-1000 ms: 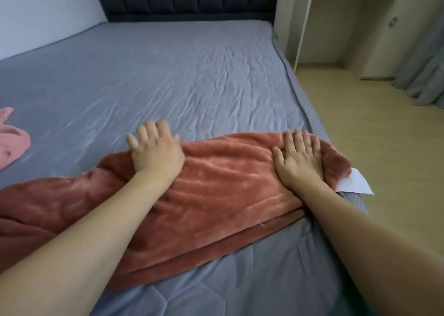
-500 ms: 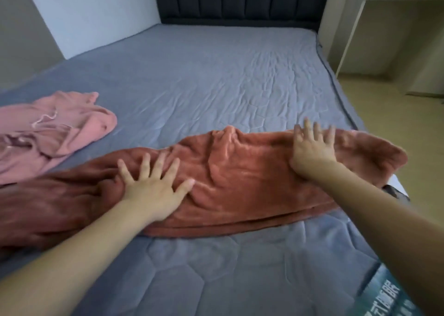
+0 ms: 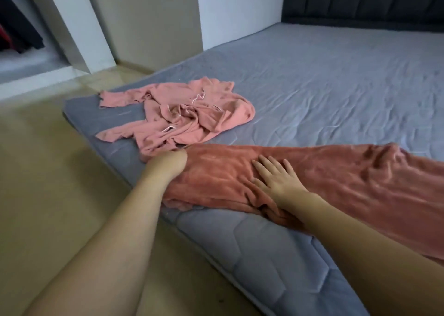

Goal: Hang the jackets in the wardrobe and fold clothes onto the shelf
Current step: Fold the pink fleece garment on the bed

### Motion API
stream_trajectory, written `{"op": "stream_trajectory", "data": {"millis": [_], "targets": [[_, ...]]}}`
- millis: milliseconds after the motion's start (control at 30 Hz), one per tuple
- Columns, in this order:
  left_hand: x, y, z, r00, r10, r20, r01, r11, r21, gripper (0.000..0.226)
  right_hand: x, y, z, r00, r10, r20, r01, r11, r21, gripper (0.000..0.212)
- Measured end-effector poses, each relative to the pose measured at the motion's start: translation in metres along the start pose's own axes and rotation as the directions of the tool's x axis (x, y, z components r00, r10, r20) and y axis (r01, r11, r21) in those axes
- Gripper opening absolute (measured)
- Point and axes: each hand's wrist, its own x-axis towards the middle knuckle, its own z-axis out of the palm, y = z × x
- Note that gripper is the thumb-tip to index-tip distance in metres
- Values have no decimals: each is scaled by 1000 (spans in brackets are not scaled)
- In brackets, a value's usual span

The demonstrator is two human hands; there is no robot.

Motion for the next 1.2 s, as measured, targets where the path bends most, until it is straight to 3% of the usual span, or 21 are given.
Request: {"op": "stream_trajectory", "data": {"millis": [100,167,267,333,500,600,633,700,733,800,867,900,933,967,1000,1033,1100,1200], "targets": [[-2,-14,-15,992,5,123,27,966,-257,30,-7,9,3,1000,-19,-15,18,999,-48,63],[-4,-20,-16,979,-37,200,110,924,-367,36,-8,12,-1,999,-37,-17,37,999,-13,67],[-15,-13,-12,897,-17,441,313,729,-608,25,-10,20,-7,994,51,-96,-37,990,138,63],[-23,-5,-6,853,11,521,394,641,-658,22,-11,26,-10,984,114,-137,-90,982,168,56],[-44,15,10,868,64,493,351,624,-698,14,-25,45,-25,967,185,-175,-155,973,172,50],[-53,30,5,894,14,448,336,640,-691,20,-45,64,-35,942,267,-204,-227,953,202,44],[-57,43,2,921,1,390,292,659,-693,18,-57,76,-40,927,312,-207,-264,937,228,43],[-57,67,-10,990,-9,139,102,731,-675,6,-71,92,-50,897,389,-209,-311,892,328,41],[-61,91,-11,1000,17,13,-5,778,-628,18,-83,106,-57,869,443,-219,-324,845,425,38],[-84,147,-4,979,134,-151,-175,937,-303,63,-112,139,-73,780,593,-200,-327,659,678,31],[-118,210,24,945,302,-125,-297,953,61,76,-147,173,-86,688,719,-96,-293,397,870,26],[-139,239,43,937,348,6,-346,929,131,70,-164,191,-90,650,759,-28,-255,252,933,26],[-163,268,65,910,337,243,-371,922,110,59,-181,207,-93,620,782,57,-205,91,975,28],[-187,291,87,797,306,521,-377,925,34,46,-195,222,-96,599,786,153,-155,-73,985,31],[-211,311,108,645,327,690,-393,917,-67,37,-210,237,-99,586,773,243,-111,-221,969,36],[-226,325,127,559,418,716,-454,877,-158,30,-222,250,-103,576,755,314,-82,-329,941,41],[-241,341,155,527,592,610,-645,746,-167,30,-241,270,-110,576,719,389,-91,-417,904,52],[-226,329,183,544,682,488,-802,594,64,15,-253,282,-111,625,680,384,-194,-341,920,63]]}}
